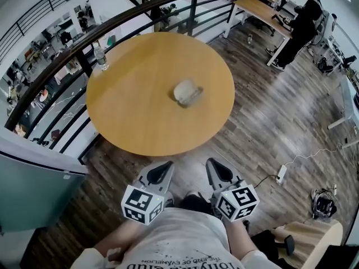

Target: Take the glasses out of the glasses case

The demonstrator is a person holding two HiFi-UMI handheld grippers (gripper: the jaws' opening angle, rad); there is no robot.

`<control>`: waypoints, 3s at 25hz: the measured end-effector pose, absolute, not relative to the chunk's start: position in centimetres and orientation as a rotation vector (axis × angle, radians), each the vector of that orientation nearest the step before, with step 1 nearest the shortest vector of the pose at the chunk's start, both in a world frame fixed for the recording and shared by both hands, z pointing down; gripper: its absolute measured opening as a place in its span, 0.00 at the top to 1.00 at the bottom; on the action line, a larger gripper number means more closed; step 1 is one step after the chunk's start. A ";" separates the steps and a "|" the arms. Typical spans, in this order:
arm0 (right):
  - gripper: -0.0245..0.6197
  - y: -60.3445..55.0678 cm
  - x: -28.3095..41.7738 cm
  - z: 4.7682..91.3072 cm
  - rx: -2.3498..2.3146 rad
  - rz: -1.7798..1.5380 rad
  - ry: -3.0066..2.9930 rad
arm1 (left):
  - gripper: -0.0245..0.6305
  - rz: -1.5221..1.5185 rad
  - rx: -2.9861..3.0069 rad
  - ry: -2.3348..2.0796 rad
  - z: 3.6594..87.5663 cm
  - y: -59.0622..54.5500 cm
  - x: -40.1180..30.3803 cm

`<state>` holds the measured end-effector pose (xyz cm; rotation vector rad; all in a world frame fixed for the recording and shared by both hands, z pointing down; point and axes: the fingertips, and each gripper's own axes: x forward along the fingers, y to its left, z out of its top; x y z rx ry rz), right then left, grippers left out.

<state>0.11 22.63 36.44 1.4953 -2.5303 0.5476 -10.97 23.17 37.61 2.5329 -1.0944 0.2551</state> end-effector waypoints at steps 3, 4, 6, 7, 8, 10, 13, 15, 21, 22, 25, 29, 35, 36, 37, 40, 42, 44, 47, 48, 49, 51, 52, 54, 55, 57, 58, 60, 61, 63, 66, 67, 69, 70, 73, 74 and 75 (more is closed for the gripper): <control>0.92 22.4 -0.3 36.6 1.501 0.547 -2.518 | 0.92 0.252 2.531 -1.082 37.7 22.8 -11.5; 0.92 22.3 -0.4 36.7 1.501 0.550 -2.515 | 0.92 0.252 2.530 -1.077 37.8 22.6 -11.5; 0.92 21.9 -0.3 37.0 1.505 0.557 -2.511 | 0.92 0.254 2.530 -1.067 38.0 22.2 -11.4; 0.92 21.5 -0.2 37.2 1.507 0.561 -2.510 | 0.92 0.254 2.530 -1.062 38.2 21.8 -11.2; 0.92 21.1 0.0 37.4 1.508 0.564 -2.509 | 0.92 0.255 2.529 -1.060 38.4 21.4 -11.1; 0.92 20.0 0.3 37.9 1.505 0.571 -2.511 | 0.92 0.257 2.525 -1.060 38.8 20.3 -10.8; 0.92 17.8 0.7 38.6 1.494 0.582 -2.518 | 0.92 0.268 2.509 -1.067 39.5 18.2 -10.4; 0.92 16.0 1.3 38.7 1.486 0.589 -2.520 | 0.92 0.275 2.501 -1.073 39.7 16.5 -9.8; 0.92 9.0 4.1 38.2 1.459 0.540 -2.526 | 0.92 0.279 2.496 -1.095 39.3 9.8 -6.8; 0.92 7.8 4.7 38.0 1.450 0.526 -2.526 | 0.92 0.276 2.494 -1.103 39.1 8.6 -6.3; 0.92 4.3 6.2 37.5 1.419 0.518 -2.542 | 0.92 0.267 2.482 -1.129 38.6 5.1 -4.7; 0.92 0.4 8.2 37.7 1.377 0.511 -2.556 | 0.92 0.265 2.459 -1.162 38.6 1.4 -2.8; 0.92 -3.3 10.2 38.4 1.314 0.514 -2.580 | 0.92 0.276 2.440 -1.206 38.6 -1.5 -0.5; 0.92 -3.5 10.4 38.5 1.306 0.517 -2.581 | 0.92 0.279 2.438 -1.211 38.5 -1.6 -0.4; 0.92 -3.7 10.4 38.5 1.300 0.521 -2.584 | 0.92 0.282 2.434 -1.216 38.5 -1.7 -0.4; 0.92 -4.3 10.2 38.5 1.293 0.535 -2.590 | 0.92 0.294 2.423 -1.224 38.6 -2.3 -0.8; 0.92 -4.8 10.0 38.7 1.296 0.546 -2.584 | 0.92 0.295 2.424 -1.222 38.6 -3.1 -1.1; 0.92 -5.1 9.7 38.9 1.306 0.556 -2.577 | 0.92 0.293 2.430 -1.210 38.6 -3.8 -1.5; 0.92 -5.4 9.3 39.0 1.336 0.571 -2.563 | 0.92 0.303 2.448 -1.172 38.7 -4.6 -1.9; 0.92 -5.4 9.3 39.0 1.346 0.578 -2.558 | 0.92 0.310 2.459 -1.156 38.8 -4.7 -1.9; 0.92 -5.4 9.2 39.0 1.353 0.584 -2.553 | 0.92 0.318 2.472 -1.139 38.9 -4.9 -1.9; 0.92 -5.5 9.1 39.3 1.361 0.590 -2.540 | 0.92 0.332 2.493 -1.109 39.1 -5.3 -1.8; 0.92 -5.7 9.0 39.5 1.363 0.593 -2.532 | 0.92 0.337 2.497 -1.098 39.3 -5.6 -1.7; 0.92 -6.0 8.8 40.0 1.367 0.601 -2.519 | 0.92 0.344 2.494 -1.085 39.9 -6.1 -1.8; 0.92 -6.1 8.8 40.2 1.368 0.607 -2.515 | 0.92 0.348 2.492 -1.083 40.3 -6.5 -1.9; 0.92 -6.5 8.7 40.8 1.371 0.618 -2.506 | 0.92 0.361 2.489 -1.076 41.0 -7.2 -2.0; 0.92 -6.7 8.7 41.0 1.372 0.622 -2.500 | 0.92 0.372 2.491 -1.072 41.3 -7.5 -2.0; 0.92 -7.2 8.7 41.6 1.372 0.631 -2.488 | 0.92 0.400 2.500 -1.059 42.0 -8.3 -1.8; 0.92 -7.6 8.7 41.9 1.371 0.638 -2.483 | 0.92 0.415 2.503 -1.053 42.4 -8.7 -1.7; 0.92 -8.1 8.4 42.6 1.369 0.656 -2.472 | 0.92 0.440 2.496 -1.038 43.4 -9.4 -1.7; 0.92 -8.8 8.0 43.6 1.360 0.680 -2.467 | 0.92 0.479 2.485 -1.017 45.1 -10.2 -1.3; 0.92 -9.0 7.9 43.9 1.356 0.687 -2.468 | 0.92 0.494 2.483 -1.011 45.6 -10.5 -1.2; 0.92 -9.5 7.7 44.4 1.349 0.698 -2.468 | 0.92 0.519 2.477 -0.999 46.6 -11.2 -1.0; 0.92 -9.7 7.6 44.6 1.348 0.702 -2.466 | 0.92 0.530 2.474 -0.995 47.1 -11.5 -1.0; 0.92 -10.2 7.7 45.5 1.352 0.719 -2.455 | 0.92 0.571 2.475 -0.984 48.8 -12.4 -0.9; 0.92 -10.3 7.8 45.8 1.350 0.728 -2.451 | 0.92 0.588 2.474 -0.978 49.3 -12.7 -0.8; 0.92 -10.4 7.8 46.1 1.346 0.739 -2.446 | 0.92 0.606 2.471 -0.971 49.9 -12.9 -0.7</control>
